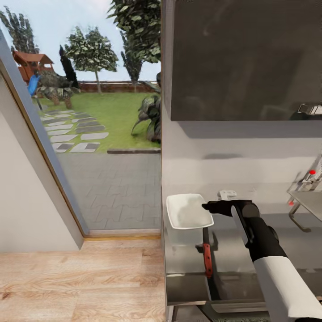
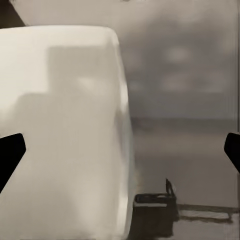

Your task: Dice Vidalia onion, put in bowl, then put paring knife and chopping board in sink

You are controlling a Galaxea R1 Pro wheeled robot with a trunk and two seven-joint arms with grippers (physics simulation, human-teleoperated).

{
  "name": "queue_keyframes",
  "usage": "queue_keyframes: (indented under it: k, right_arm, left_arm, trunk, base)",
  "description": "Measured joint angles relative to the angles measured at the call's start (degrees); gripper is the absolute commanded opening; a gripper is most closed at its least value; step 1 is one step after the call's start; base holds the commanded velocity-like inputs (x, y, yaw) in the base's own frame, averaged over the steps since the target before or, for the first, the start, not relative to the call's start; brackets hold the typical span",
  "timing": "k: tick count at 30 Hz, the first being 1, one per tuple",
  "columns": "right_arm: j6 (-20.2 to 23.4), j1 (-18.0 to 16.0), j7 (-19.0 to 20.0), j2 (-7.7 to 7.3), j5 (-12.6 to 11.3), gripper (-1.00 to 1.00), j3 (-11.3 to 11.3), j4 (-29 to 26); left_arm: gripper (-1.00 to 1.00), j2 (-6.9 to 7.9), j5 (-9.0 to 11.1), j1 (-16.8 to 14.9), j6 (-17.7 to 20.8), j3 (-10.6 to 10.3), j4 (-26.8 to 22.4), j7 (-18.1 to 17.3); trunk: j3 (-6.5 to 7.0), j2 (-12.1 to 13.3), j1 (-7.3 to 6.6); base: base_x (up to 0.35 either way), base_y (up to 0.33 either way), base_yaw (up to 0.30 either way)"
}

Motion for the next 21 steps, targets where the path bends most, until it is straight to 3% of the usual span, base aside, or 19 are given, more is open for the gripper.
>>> queue_keyframes:
  k: [21]
  right_arm:
    - [2.0,0.0,0.0,0.11,0.0,1.0,0.1,-2.6]
  left_arm:
    - [1.0,0.0,0.0,0.0,-0.1,0.0,0.0,-0.1]
  trunk:
    - [0.0,0.0,0.02]
  base:
    - [-0.301,0.0,0.0]
